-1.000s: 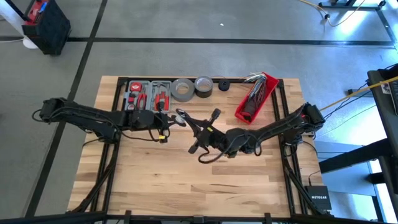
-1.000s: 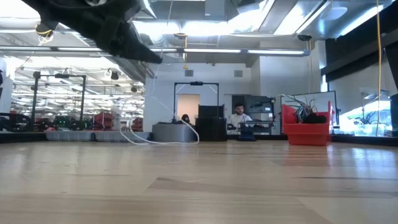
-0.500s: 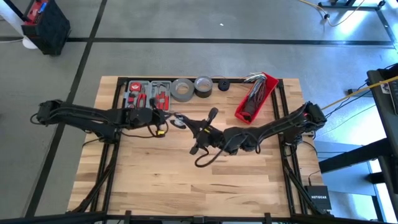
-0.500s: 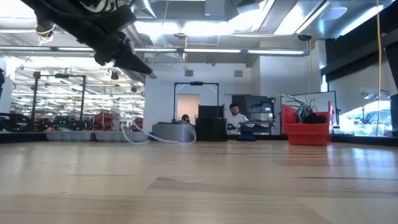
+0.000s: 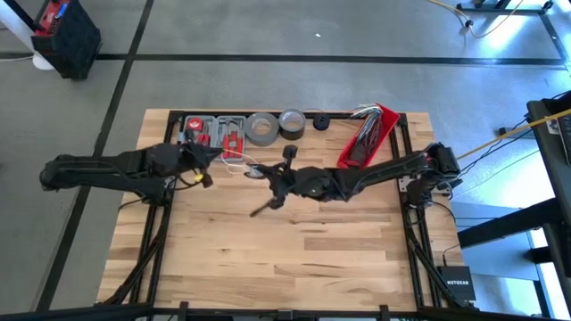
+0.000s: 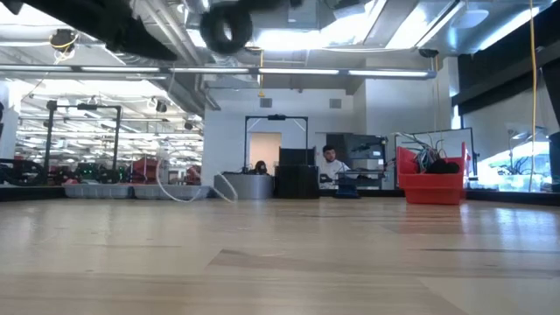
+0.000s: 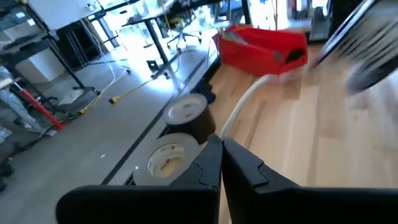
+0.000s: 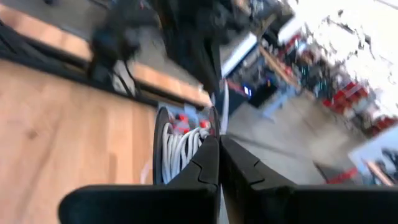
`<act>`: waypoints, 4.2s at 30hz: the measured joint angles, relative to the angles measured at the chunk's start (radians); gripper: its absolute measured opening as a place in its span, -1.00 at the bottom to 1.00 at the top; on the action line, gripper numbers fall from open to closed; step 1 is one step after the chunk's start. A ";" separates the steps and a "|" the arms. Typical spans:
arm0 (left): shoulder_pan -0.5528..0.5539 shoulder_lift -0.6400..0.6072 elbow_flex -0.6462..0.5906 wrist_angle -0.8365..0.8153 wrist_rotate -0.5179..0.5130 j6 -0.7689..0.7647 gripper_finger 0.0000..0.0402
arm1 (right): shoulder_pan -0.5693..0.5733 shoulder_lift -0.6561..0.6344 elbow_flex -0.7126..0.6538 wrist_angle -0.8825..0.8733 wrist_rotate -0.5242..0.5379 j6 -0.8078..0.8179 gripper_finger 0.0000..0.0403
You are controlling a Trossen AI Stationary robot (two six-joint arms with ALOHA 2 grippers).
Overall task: Coil cords
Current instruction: Coil the white wire on the black spool
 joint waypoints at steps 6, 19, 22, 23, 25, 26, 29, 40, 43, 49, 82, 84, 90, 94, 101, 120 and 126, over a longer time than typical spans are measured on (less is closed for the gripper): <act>0.000 -0.055 0.001 0.013 0.163 -0.045 -1.00 | -0.067 0.049 -0.002 -0.029 0.055 0.066 -0.97; -0.001 0.068 -0.061 0.274 0.271 -0.117 -1.00 | -0.141 0.127 -0.003 0.076 -0.025 0.190 -0.97; -0.001 0.131 -0.062 0.329 0.272 -0.123 -1.00 | -0.144 0.127 -0.003 0.087 -0.058 0.208 -0.97; -0.001 0.154 -0.062 0.342 0.273 -0.124 -1.00 | -0.144 0.127 -0.003 0.090 -0.062 0.213 -0.97; -0.001 0.206 -0.062 0.376 0.274 -0.129 -1.00 | -0.143 0.127 -0.003 0.091 -0.067 0.213 -0.97; -0.002 0.232 -0.062 0.394 0.274 -0.135 -1.00 | -0.144 0.127 -0.003 0.093 -0.078 0.213 -0.97; -0.012 0.314 -0.062 0.453 0.275 -0.139 -1.00 | -0.144 0.127 -0.003 0.097 -0.081 0.218 -0.97; -0.024 0.488 -0.062 0.567 0.265 -0.090 -1.00 | -0.137 0.127 -0.003 0.209 -0.082 0.245 -0.97; -0.013 0.502 -0.062 0.567 0.262 -0.085 -1.00 | -0.130 0.127 -0.003 0.275 -0.082 0.274 -0.97; -0.011 0.523 -0.059 0.557 0.259 -0.034 -1.00 | -0.095 0.114 -0.007 0.344 -0.063 0.266 -0.97; -0.011 0.536 -0.060 0.335 0.204 0.171 -1.00 | 0.107 -0.001 -0.006 0.417 0.132 -0.023 -0.97; -0.011 0.536 -0.059 0.303 0.195 0.199 -1.00 | 0.107 -0.013 -0.003 0.428 0.133 -0.023 -0.97; -0.011 0.530 -0.062 0.275 0.178 0.225 -1.00 | 0.108 -0.013 -0.002 0.424 0.129 -0.023 -0.97; -0.011 0.487 -0.058 0.255 0.164 0.205 -1.00 | 0.109 -0.015 -0.001 0.395 0.129 -0.027 -0.97; -0.010 0.300 -0.056 0.198 0.158 0.146 -1.00 | 0.095 -0.021 0.003 0.300 0.089 -0.044 -0.97; -0.013 -0.100 -0.053 0.094 0.149 0.000 -1.00 | -0.053 0.008 -0.002 -0.032 -0.011 0.150 -0.97; -0.013 -0.050 -0.053 0.192 0.294 -0.083 -1.00 | -0.085 0.074 -0.003 0.028 -0.040 0.151 -0.97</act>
